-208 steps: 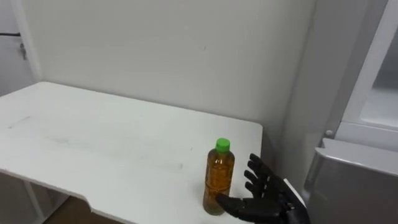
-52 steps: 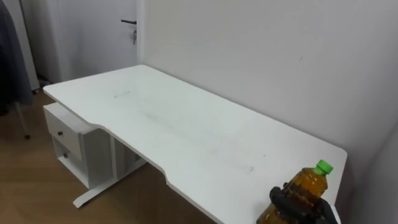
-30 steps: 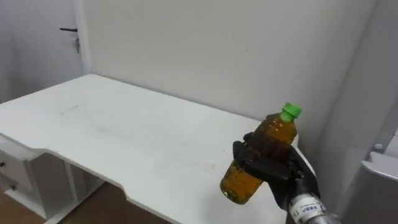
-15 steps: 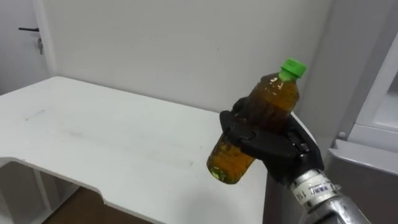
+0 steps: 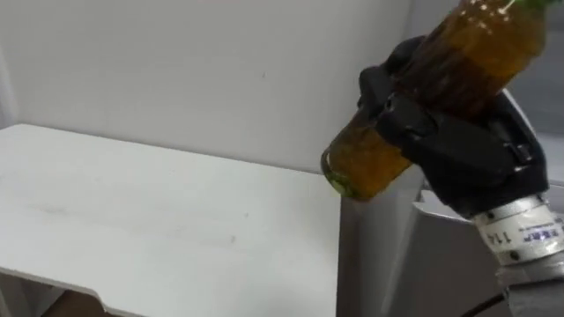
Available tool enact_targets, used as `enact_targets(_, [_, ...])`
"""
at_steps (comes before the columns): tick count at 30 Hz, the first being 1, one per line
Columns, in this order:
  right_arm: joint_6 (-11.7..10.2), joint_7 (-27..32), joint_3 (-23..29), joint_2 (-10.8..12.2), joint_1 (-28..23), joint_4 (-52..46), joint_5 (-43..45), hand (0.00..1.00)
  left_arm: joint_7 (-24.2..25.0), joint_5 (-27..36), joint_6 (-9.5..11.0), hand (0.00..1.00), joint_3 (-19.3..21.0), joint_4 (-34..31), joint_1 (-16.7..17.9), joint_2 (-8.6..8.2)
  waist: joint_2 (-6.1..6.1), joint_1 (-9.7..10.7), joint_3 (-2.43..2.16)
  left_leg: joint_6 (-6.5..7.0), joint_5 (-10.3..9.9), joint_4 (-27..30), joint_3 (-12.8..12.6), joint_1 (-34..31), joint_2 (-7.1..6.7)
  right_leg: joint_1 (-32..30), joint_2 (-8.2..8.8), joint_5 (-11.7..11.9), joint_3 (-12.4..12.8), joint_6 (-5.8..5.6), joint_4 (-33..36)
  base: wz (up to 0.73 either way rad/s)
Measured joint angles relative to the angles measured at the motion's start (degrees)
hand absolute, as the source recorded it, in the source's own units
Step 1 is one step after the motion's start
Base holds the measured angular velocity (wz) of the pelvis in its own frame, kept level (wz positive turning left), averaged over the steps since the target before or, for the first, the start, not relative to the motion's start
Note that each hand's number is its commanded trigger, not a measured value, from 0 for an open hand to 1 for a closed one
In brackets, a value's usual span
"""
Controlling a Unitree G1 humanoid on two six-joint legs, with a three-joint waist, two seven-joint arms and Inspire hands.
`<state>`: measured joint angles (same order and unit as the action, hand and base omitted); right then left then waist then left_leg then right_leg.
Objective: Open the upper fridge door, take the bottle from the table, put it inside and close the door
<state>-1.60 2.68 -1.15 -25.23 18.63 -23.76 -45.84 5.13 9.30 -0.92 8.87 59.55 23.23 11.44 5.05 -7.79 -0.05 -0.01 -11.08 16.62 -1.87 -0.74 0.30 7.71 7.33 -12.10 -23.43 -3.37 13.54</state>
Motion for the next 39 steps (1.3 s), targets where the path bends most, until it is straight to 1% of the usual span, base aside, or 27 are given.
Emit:
enact_targets(4, [0.00, 1.68, 2.39, -0.16, -0.01, 0.01, 0.69, 1.00, -0.07, -0.03, 0.00, 0.00, 0.02, 0.05, 0.10, -0.05, -0.20, 0.51, -0.04, -0.16, -0.08, -0.03, -0.67, 0.38, 0.50, -0.27, -0.35, 0.16, 0.79, 0.26, 0.05, -0.12])
enact_targets(6, [0.00, 2.17, 3.90, -0.66, -0.01, 0.01, 0.73, 1.00, -0.07, -0.26, -0.01, 0.00, 0.02, 0.09, 0.22, -0.08, -0.34, 1.40, -0.05, -0.20, -0.06, -0.03, -0.98, 0.39, 0.68, -0.39, -0.47, 0.25, 0.98, 0.41, 0.06, -0.06])
enact_targets(8, [0.00, 2.24, 5.39, -1.17, -0.08, 0.01, 1.00, 1.00, 0.07, -1.09, -0.01, 0.00, 0.48, 0.09, 0.31, -0.15, -0.42, 1.78, -0.08, -0.20, -0.06, -0.06, -1.22, 0.41, 0.75, -0.39, -0.51, 0.26, 1.15, 0.43, 0.06, -0.05])
enact_targets(10, [0.00, 2.43, 6.94, -1.20, -0.09, 0.01, 0.94, 1.00, 0.17, -1.24, 0.00, 0.00, 0.57, 0.08, 0.46, -0.15, -0.38, 2.18, -0.16, -0.21, -0.07, -0.18, -1.45, 0.47, 0.79, -0.38, -0.55, 0.26, 1.40, 0.43, 0.05, -0.05])
enact_targets(11, [0.00, 2.60, 7.76, -1.22, -0.09, 0.02, 0.92, 1.00, 0.29, -1.24, 0.01, 0.00, 1.09, 0.08, 0.73, -0.19, -0.19, 2.70, -0.29, -0.23, -0.06, -0.31, -1.52, 0.48, 0.80, -0.38, -0.56, 0.26, 1.43, 0.43, 0.03, -0.05])
enact_targets(12, [0.00, 2.61, 8.65, -1.28, -0.15, 0.05, 0.97, 1.00, 0.46, -1.19, 0.15, 0.00, 1.81, 0.08, 1.15, -0.28, -0.13, 2.88, -0.32, -0.23, -0.06, -0.38, -1.75, 0.52, 0.85, -0.37, -0.59, 0.26, 1.60, 0.43, 0.02, -0.10])
enact_targets(16, [-0.01, 3.03, 11.65, -1.98, -1.39, 0.09, 0.91, 1.00, 0.59, -0.82, 0.16, 0.00, 3.49, 0.20, 1.71, -0.47, 0.09, 3.34, -0.31, -0.28, -0.06, -0.97, -2.42, 0.92, 0.90, -0.63, -0.62, 0.29, 2.28, 0.45, 0.00, -0.09])
enact_targets(18, [-0.01, 3.45, 12.04, -1.98, -1.80, 0.15, 1.11, 1.00, 0.63, -0.89, 0.16, 0.00, 3.79, 0.25, 1.72, -0.52, 0.19, 3.43, -0.26, -0.36, -0.12, -1.00, -2.47, 0.96, 0.92, -0.88, -0.64, 0.28, 2.38, 0.45, -0.01, -0.02])
enact_targets(20, [0.02, 3.69, 12.50, -1.97, -1.88, 0.28, 1.20, 1.00, 0.67, -0.91, 0.16, 0.00, 4.82, 0.42, 1.74, -0.62, 0.17, 4.27, -0.19, -0.39, -0.15, -1.00, -2.49, 0.95, 0.94, -0.99, -0.69, 0.28, 2.50, 0.45, -0.11, 0.00])
enact_targets(22, [0.17, 3.73, 13.62, -1.97, -2.08, 0.28, 1.13, 1.00, 0.66, -0.93, 0.13, 0.00, 5.66, 0.73, 1.74, -1.00, 0.20, 4.45, -0.18, -0.39, -0.19, -1.09, -2.67, 0.93, 0.93, -1.00, -0.70, 0.28, 2.82, 0.45, -0.10, -0.05])
enact_targets(27, [0.42, 5.62, 14.96, -1.97, -2.11, 0.31, 1.20, 1.00, 0.60, -0.94, -0.08, 0.00, 5.68, 0.69, 1.55, -1.19, -0.12, 4.98, -0.06, -0.46, -0.26, -1.11, -2.74, 0.87, 1.02, -1.05, -0.85, 0.29, 3.11, 0.47, -0.32, -0.01])
enact_targets(30, [0.46, 6.17, 15.05, -2.10, -2.11, 0.34, 1.27, 1.00, 0.76, -0.98, -0.12, 0.00, 5.67, 0.68, 1.54, -1.16, -0.18, 5.86, -0.13, -0.53, -0.29, -1.24, -2.75, 0.84, 1.16, -1.13, -1.06, 0.34, 3.04, 0.54, -0.77, 0.00])
enact_targets(35, [0.46, 8.18, 15.30, -2.20, -2.11, 0.51, 1.21, 1.00, 1.89, -1.04, -0.21, 0.00, 5.65, 0.60, 1.53, -1.14, -0.23, 6.21, -0.16, -0.61, -0.27, -1.79, -3.14, 1.40, 1.26, -0.87, -1.16, 0.34, 3.41, 0.54, -0.94, -0.03])
enact_targets(38, [0.45, 8.95, 15.77, -3.09, -2.12, 2.36, 1.11, 1.00, 1.91, -1.05, -0.21, 0.00, 5.58, 0.61, 1.27, -1.14, 0.00, 6.35, -0.10, -0.62, -0.28, -1.88, -3.15, 1.44, 1.24, -0.86, -1.18, 0.34, 3.54, 0.54, -0.96, 0.00])
enact_targets(39, [0.47, 9.30, 15.77, -3.88, -2.12, 3.62, 1.17, 1.00, 1.88, -1.05, -0.21, 0.00, 5.54, 0.61, 1.16, -1.13, 0.19, 6.30, 0.00, -0.62, -0.28, -1.89, -3.16, 1.44, 1.24, -1.02, -1.19, 0.34, 3.55, 0.54, -0.96, 0.00])
